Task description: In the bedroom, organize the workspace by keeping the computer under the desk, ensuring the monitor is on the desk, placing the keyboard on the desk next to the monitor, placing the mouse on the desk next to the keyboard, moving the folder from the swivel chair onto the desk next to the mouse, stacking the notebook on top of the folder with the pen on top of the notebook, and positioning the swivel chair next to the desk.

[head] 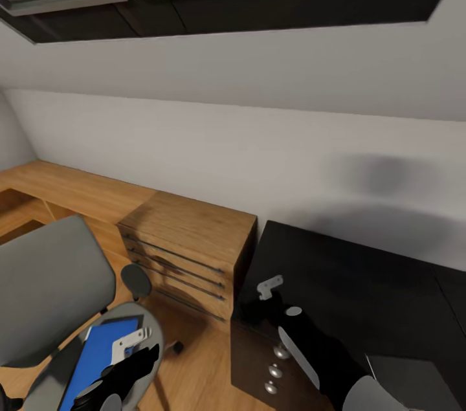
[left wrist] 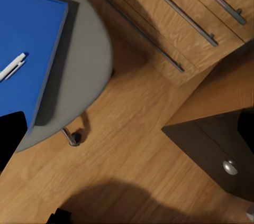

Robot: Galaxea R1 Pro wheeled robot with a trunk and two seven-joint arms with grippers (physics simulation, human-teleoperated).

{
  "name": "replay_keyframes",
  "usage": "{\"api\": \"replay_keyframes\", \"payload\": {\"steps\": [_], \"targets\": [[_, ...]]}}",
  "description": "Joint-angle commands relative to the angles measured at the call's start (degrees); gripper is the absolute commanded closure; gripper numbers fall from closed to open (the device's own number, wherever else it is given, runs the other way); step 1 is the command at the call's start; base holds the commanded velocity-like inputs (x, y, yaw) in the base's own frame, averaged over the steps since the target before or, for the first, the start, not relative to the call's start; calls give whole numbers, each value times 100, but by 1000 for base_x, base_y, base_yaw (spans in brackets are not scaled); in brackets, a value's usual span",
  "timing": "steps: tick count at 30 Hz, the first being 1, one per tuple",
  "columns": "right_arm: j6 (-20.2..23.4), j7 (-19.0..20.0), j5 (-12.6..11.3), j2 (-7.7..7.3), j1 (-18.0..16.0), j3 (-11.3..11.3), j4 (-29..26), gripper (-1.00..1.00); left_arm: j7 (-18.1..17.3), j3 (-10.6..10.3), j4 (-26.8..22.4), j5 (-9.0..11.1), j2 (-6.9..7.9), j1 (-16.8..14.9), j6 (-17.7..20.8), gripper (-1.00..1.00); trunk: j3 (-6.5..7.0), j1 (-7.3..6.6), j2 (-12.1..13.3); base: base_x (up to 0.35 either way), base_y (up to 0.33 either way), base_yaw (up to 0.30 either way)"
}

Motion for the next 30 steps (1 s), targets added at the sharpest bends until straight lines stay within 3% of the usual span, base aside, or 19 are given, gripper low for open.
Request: {"api": "replay_keyframes", "payload": {"steps": [1, 4, 9, 12, 21, 30], "targets": [[-130, 56, -17, -43, -5, 12, 19, -100, 58, -13, -10, 60, 3, -2, 4, -100, -11, 5, -12, 213, 0, 0], [-483, 160, -17, -61, -5, 4, 300, -100, 61, -13, -17, 60, -2, 0, -2, -100, -11, 5, -12, 96, 0, 0], [-665, 432, 16, -76, -5, -9, 440, -100, 72, -8, -146, 73, -31, -2, 2, -100, -11, 5, -12, 8, 0, 0], [-879, 525, 46, -107, -11, -27, 749, -100, 75, -4, -272, 83, -128, -1, 1, -100, -11, 5, -12, 2, 0, 0], [-1033, 548, 53, -114, -16, -31, 926, -100, 76, -4, -306, 86, -166, 0, -20, -100, -11, 5, -12, 0, 0, 0], [-1042, 550, 54, -107, -14, -32, 937, -100, 76, -4, -301, 86, -168, -1, -22, -100, -173, 203, -373, 0, 0, 0]]}}
